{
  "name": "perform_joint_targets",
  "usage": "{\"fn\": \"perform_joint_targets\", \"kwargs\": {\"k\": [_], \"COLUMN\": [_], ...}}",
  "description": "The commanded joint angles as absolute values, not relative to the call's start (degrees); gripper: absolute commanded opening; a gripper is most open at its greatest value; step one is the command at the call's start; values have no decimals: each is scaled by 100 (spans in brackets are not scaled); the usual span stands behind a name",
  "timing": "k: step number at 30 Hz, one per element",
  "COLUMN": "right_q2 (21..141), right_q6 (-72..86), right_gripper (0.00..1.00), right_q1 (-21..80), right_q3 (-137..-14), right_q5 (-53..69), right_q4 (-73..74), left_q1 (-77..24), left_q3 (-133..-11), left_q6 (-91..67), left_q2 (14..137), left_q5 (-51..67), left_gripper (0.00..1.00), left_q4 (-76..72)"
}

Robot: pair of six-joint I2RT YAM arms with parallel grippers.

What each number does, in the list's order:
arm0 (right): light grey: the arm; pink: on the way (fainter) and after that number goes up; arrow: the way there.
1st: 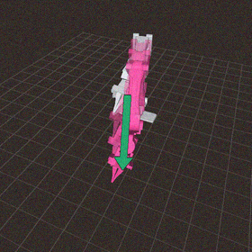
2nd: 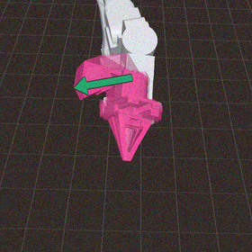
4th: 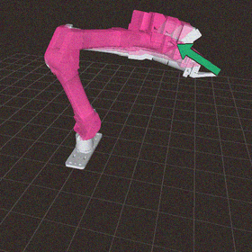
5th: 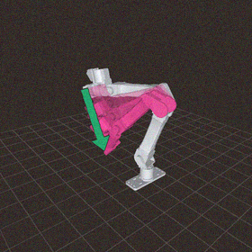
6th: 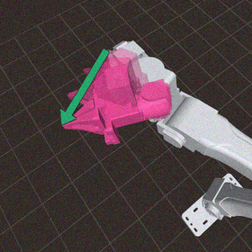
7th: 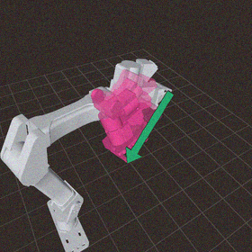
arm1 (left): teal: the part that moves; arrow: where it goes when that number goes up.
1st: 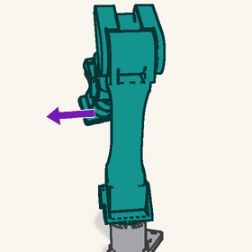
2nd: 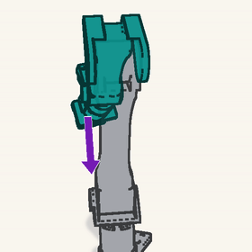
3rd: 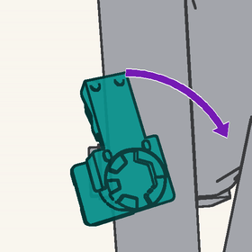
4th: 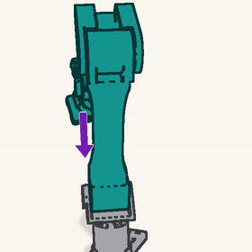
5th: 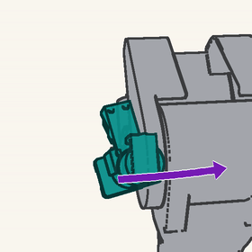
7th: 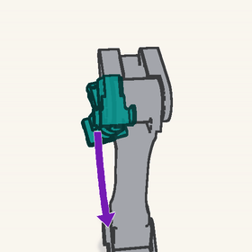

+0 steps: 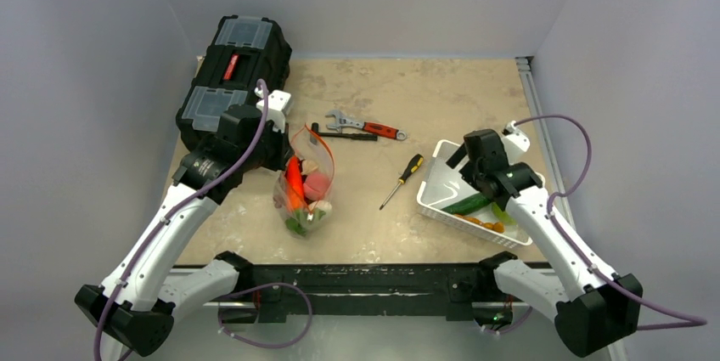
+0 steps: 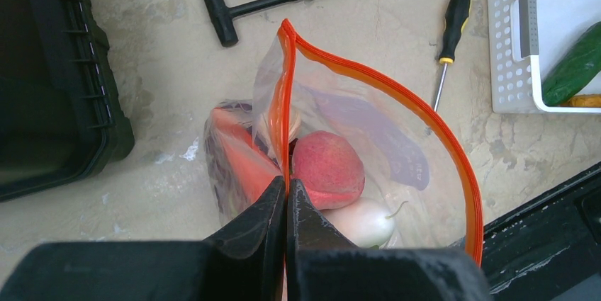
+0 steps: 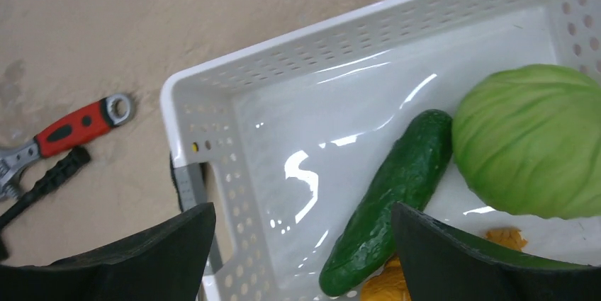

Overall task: Place the food in the zip-top bag and seal the zipper
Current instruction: Pick up the fake vegetable from the bin.

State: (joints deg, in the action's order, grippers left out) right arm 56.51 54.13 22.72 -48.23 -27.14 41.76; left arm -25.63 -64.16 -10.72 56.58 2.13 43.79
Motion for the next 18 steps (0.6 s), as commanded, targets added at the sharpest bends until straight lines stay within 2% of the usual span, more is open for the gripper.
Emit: {"fn": "perform_joint_targets", "kwargs": {"k": [1, 5, 18], "right_q2": [5692, 5727, 6190], "right_q6": [6063, 6070, 5919], "right_gripper": [95, 96, 81], "right_q1": [1805, 1333, 592], "right_q3": [-4705, -4409, -3382], "right_q5": [-2636, -2415, -1654], "right_q4": [4731, 4590, 3349], "left_q1": [-2553, -2555, -2558], "left_q3": [-6585, -6592, -6592], "left_q6": [-1046, -1037, -1037], "left_q2": [5640, 5639, 5660], "left_q5": [235, 198, 185], "left_gripper": [0, 0, 0], "left_q4": [4162, 4169, 4173]}}
